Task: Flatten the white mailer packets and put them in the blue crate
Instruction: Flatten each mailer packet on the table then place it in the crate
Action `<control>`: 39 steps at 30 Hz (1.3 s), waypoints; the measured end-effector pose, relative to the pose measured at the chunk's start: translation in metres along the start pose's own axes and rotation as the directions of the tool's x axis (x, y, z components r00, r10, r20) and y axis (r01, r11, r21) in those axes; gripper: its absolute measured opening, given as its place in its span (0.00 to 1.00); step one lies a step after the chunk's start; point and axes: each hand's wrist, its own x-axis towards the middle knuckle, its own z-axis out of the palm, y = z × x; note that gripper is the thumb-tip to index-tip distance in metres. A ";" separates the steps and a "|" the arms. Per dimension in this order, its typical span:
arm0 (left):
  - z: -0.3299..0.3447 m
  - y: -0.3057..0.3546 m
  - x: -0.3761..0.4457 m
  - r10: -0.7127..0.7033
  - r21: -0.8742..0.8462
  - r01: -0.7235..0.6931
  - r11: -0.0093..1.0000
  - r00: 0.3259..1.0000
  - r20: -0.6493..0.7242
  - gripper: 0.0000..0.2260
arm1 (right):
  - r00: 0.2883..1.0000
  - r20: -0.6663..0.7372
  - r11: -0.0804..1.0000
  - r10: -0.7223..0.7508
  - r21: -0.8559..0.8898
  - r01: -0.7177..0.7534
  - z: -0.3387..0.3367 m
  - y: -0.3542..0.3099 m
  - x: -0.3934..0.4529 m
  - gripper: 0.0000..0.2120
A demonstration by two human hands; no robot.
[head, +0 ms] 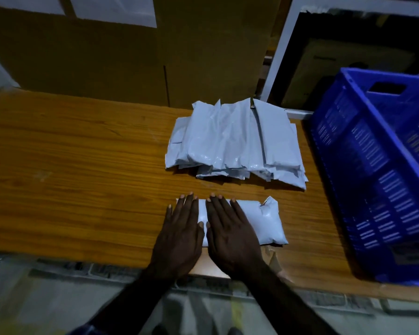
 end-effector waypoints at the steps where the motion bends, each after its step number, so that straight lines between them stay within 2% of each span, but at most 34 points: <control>1: 0.000 0.000 0.001 0.006 0.004 -0.006 1.000 1.000 0.001 0.26 | 1.000 -0.004 1.000 -0.005 -0.009 0.005 0.002 0.000 -0.001 0.23; 8: -0.001 -0.004 0.006 0.044 0.024 -0.045 0.999 0.998 0.037 0.26 | 0.997 0.031 0.996 0.074 0.053 -0.075 0.004 -0.002 0.003 0.24; 16: -0.013 0.002 0.014 0.072 0.084 -0.076 0.994 0.996 0.048 0.28 | 0.983 0.160 0.979 0.092 0.166 -0.118 -0.017 0.005 0.009 0.25; 19: -0.017 0.019 0.022 0.119 0.064 -0.119 0.991 0.993 0.013 0.26 | 0.989 0.073 0.989 0.129 0.066 -0.134 -0.025 0.018 -0.001 0.26; 22: -0.011 0.030 0.023 0.138 0.075 -0.140 0.987 0.990 0.041 0.26 | 0.988 0.041 0.989 0.149 -0.015 -0.148 -0.021 0.026 -0.014 0.24; 33: 0.001 0.025 0.020 0.150 0.114 -0.156 0.981 0.987 0.059 0.25 | 0.983 -0.074 0.986 0.167 0.013 -0.167 0.000 0.028 -0.022 0.23; 36: 0.001 0.024 0.022 0.162 0.136 -0.171 0.976 0.984 0.081 0.25 | 0.985 -0.058 0.987 0.161 -0.006 -0.162 0.003 0.028 -0.023 0.23; 39: 0.000 0.025 0.024 0.151 0.150 -0.164 0.975 0.984 0.093 0.25 | 0.978 0.026 0.977 0.208 0.039 -0.209 -0.003 0.029 -0.019 0.24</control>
